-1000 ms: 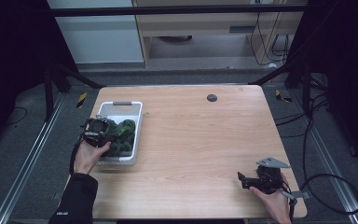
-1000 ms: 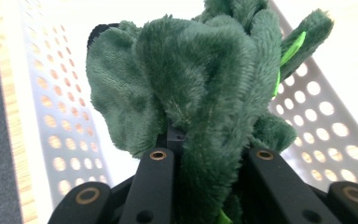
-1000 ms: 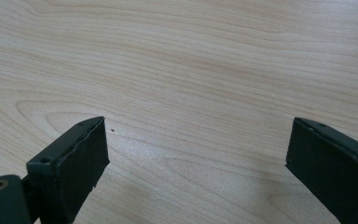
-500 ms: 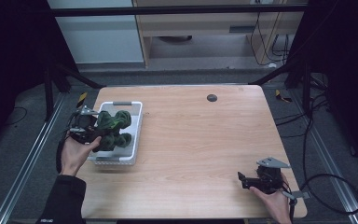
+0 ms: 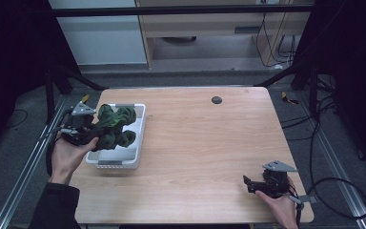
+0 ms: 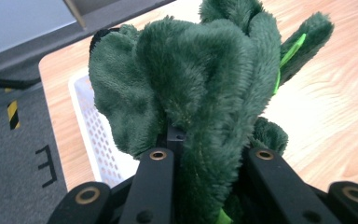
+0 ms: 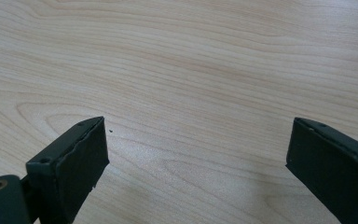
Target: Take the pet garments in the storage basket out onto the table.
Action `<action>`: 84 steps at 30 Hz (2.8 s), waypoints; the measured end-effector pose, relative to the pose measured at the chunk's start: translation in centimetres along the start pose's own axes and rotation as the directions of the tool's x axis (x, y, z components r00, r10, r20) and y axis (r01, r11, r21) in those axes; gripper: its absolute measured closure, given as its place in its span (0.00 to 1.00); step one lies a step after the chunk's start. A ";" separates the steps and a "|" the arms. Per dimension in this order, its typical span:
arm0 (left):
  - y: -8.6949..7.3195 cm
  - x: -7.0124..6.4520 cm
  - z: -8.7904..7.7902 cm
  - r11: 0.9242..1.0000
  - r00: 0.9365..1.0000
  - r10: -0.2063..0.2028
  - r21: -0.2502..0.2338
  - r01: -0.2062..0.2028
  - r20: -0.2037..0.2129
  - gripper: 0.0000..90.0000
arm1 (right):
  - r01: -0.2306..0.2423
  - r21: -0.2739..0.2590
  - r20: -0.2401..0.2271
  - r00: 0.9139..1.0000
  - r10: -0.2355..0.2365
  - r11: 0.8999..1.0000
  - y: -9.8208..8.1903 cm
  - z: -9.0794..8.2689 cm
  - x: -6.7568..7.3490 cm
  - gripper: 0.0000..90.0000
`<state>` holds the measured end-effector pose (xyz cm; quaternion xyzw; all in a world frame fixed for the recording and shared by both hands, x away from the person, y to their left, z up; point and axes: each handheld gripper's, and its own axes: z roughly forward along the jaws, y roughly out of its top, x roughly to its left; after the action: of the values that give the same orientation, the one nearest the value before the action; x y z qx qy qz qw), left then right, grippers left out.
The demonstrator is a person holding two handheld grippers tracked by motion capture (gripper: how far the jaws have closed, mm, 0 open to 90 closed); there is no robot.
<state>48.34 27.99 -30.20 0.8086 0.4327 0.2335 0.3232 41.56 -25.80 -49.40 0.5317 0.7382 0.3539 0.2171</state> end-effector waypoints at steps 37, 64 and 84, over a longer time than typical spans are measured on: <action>5.6 -12.4 -0.3 0.951 0.924 0.309 -0.047 -0.307 0.223 0.86 | 0.021 -0.037 0.016 1.000 -0.021 0.999 -0.2 -0.3 -0.3 0.05; 6.1 -18.1 6.0 0.916 0.862 0.373 0.012 -0.401 0.343 0.85 | 0.041 -0.048 0.026 0.999 -0.039 0.998 -0.3 -0.4 -0.4 0.05; 4.9 -20.0 10.1 0.900 0.841 0.370 0.072 -0.430 0.395 0.85 | 0.042 -0.046 0.024 0.999 -0.041 0.998 -0.3 -0.4 -0.5 0.05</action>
<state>47.39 5.72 -35.50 0.9333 0.2019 0.1034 0.2783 41.25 -26.41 -49.41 0.5150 0.7382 0.3602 0.2450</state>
